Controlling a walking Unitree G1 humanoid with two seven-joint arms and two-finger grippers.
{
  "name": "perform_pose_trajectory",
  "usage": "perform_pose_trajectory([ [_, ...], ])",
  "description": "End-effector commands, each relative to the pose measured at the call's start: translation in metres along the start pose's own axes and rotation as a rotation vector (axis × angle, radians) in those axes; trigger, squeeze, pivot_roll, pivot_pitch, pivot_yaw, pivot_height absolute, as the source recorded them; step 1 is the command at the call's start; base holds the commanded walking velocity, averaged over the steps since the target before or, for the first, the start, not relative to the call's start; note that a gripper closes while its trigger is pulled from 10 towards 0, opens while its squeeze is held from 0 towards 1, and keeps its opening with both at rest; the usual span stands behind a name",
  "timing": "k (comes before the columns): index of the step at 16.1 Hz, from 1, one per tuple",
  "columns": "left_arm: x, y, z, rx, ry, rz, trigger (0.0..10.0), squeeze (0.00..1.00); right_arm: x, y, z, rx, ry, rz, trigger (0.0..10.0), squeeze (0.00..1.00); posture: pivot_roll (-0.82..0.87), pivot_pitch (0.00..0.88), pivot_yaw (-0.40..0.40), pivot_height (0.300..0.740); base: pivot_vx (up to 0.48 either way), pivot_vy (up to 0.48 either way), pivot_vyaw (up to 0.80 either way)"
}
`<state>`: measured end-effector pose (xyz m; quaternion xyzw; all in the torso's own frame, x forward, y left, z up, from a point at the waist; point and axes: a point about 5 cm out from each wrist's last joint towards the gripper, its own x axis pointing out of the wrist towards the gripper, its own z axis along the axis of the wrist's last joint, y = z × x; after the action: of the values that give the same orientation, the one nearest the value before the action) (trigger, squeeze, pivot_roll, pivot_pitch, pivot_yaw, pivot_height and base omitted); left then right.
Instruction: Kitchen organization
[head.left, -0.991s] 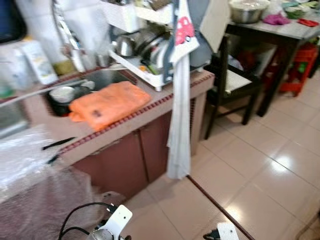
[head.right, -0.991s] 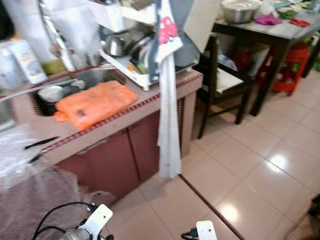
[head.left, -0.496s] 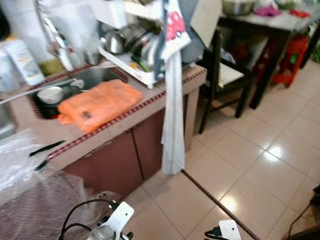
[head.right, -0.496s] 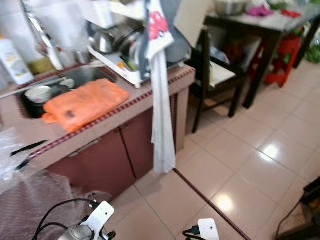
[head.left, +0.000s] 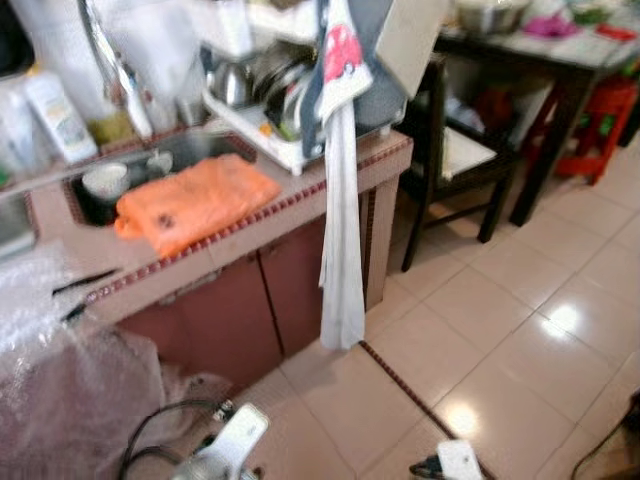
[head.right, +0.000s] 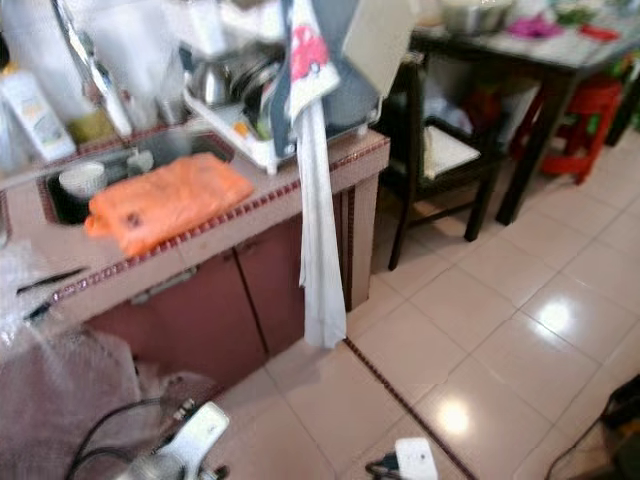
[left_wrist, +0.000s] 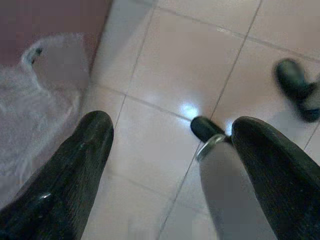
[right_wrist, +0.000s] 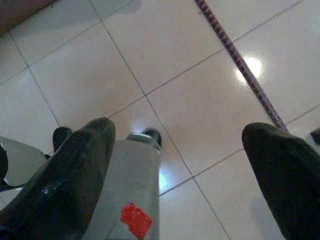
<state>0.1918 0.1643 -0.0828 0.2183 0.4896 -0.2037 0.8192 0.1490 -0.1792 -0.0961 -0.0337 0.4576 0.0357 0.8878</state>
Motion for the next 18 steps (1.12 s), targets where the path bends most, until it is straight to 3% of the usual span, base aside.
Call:
perform_pose_trajectory([
  [1,0.0,-0.001,0.004,0.005,-0.007,-0.003,10.0,0.0,-0.001,0.005,-0.007,-0.007,0.029,0.013,10.0,0.0,-0.16,0.0,0.079,0.74,0.0,-0.345,0.0],
  [12,-0.001,0.009,0.004,-0.078,-0.001,0.064,10.0,0.0,-0.001,0.005,-0.006,-0.006,0.023,0.014,10.0,0.0,-0.14,0.0,0.072,0.74,0.0,0.0,0.0],
  [14,-0.001,0.011,0.0,-0.102,0.005,0.079,10.0,0.0,0.0,0.005,-0.004,-0.001,0.016,0.017,10.0,0.0,-0.11,0.0,0.055,0.74,0.0,0.0,0.0],
  [18,-0.005,0.014,-0.024,-0.178,0.046,0.112,10.0,0.0,0.005,0.008,0.012,-0.096,0.014,0.065,10.0,0.0,-0.01,0.0,-0.015,0.74,0.0,0.0,0.0],
])
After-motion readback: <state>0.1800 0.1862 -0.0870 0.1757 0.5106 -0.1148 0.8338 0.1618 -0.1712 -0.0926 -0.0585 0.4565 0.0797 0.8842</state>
